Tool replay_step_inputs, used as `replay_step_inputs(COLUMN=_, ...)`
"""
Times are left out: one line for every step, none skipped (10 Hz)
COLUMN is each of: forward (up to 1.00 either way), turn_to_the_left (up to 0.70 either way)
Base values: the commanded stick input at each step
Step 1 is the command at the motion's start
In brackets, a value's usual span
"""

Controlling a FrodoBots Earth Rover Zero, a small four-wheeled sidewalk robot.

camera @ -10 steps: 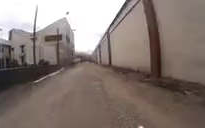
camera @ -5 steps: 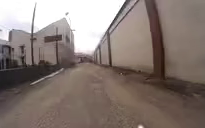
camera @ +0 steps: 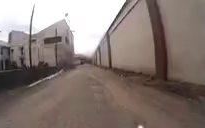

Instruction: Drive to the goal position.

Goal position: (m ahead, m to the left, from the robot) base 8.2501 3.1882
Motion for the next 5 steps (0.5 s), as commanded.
replay_step_inputs(forward=0.30, turn_to_the_left=0.00)
replay_step_inputs(forward=0.30, turn_to_the_left=0.00)
replay_step_inputs(forward=0.30, turn_to_the_left=0.00)
replay_step_inputs(forward=0.30, turn_to_the_left=0.00)
replay_step_inputs(forward=0.30, turn_to_the_left=0.00)
